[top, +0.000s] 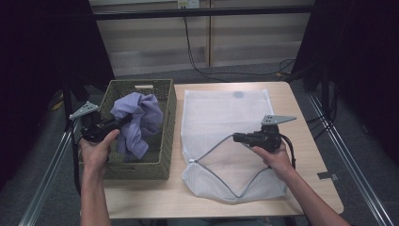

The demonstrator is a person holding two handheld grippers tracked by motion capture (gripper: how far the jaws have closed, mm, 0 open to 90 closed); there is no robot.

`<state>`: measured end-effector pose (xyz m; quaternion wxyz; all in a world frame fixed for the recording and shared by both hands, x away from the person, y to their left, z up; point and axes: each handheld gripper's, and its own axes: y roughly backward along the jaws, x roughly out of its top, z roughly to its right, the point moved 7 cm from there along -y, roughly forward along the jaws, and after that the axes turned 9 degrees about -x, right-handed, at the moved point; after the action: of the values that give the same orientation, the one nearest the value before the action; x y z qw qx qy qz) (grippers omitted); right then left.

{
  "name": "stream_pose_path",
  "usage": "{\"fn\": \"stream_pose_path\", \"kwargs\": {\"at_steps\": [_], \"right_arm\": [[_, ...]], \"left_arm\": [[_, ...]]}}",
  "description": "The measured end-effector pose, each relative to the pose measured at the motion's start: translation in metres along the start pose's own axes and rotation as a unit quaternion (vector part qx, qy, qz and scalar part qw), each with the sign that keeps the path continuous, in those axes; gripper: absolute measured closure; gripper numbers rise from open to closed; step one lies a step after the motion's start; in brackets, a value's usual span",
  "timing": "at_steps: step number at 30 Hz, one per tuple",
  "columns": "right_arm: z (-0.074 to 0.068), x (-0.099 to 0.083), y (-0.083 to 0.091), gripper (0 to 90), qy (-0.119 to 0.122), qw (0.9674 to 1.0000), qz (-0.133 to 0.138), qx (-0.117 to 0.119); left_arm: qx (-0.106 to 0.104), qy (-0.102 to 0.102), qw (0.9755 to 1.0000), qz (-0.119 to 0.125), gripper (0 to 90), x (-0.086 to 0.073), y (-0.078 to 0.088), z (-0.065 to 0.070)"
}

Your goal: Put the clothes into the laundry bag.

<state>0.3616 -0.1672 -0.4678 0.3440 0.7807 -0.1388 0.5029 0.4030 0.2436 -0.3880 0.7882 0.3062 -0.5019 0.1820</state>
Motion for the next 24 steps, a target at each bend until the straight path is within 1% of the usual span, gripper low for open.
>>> {"fn": "stream_pose_path", "kwargs": {"at_steps": [1,6,7,10,11,13,14,15,16,17,20,21,22,24], "right_arm": [[0.0,0.0,0.0,88.3,-0.001,1.0,0.0,0.0],[-0.001,0.0,0.0,88.2,-0.001,1.0,0.0,0.0],[-0.001,0.0,0.0,88.3,-0.001,1.0,-0.001,0.001],[-0.002,0.0,-0.001,88.3,0.003,1.0,0.0,0.002],[-0.002,0.0,-0.001,88.3,0.003,1.0,-0.001,0.002],[-0.003,-0.001,-0.001,88.3,0.002,1.0,-0.002,0.001],[-0.003,-0.001,-0.001,88.3,0.002,1.0,-0.002,0.002],[-0.004,-0.001,-0.001,88.3,0.003,1.0,-0.002,0.003],[-0.004,-0.001,-0.001,88.3,0.004,1.0,-0.001,0.003],[-0.003,-0.001,-0.001,88.3,0.003,1.0,-0.001,0.003],[-0.003,-0.002,0.0,88.3,0.003,1.0,-0.002,0.001],[-0.003,-0.001,0.0,88.3,0.004,1.0,-0.001,0.001],[-0.003,-0.001,0.001,88.3,0.004,1.0,-0.001,0.001],[-0.003,-0.001,0.001,88.3,0.004,1.0,-0.001,0.001]], "left_arm": [[0.004,-0.001,1.0,0.005,79.8,0.001,0.001,0.0],[-0.001,-0.003,0.9997,0.022,79.8,0.009,0.008,0.003],[0.002,-0.002,0.9996,0.027,79.9,0.011,0.008,0.003],[0.0,-0.01,0.9995,0.03,79.8,0.016,0.01,0.006],[-0.001,-0.009,0.9994,0.033,79.8,0.017,0.011,0.008],[-0.001,-0.014,0.9991,0.039,79.8,0.021,0.014,0.012],[-0.007,-0.016,0.9989,0.044,79.8,0.024,0.015,0.014],[-0.004,-0.022,0.9987,0.045,79.8,0.026,0.017,0.015],[-0.007,-0.023,0.9984,0.05,79.8,0.028,0.018,0.017],[-0.004,-0.024,0.9983,0.054,79.8,0.03,0.019,0.018],[-0.005,-0.029,0.9979,0.058,79.8,0.032,0.02,0.021],[-0.007,-0.029,0.9979,0.058,79.8,0.031,0.021,0.021],[-0.004,-0.028,0.9977,0.061,79.7,0.032,0.022,0.021],[-0.009,-0.027,0.9974,0.066,79.8,0.032,0.023,0.022]]}}
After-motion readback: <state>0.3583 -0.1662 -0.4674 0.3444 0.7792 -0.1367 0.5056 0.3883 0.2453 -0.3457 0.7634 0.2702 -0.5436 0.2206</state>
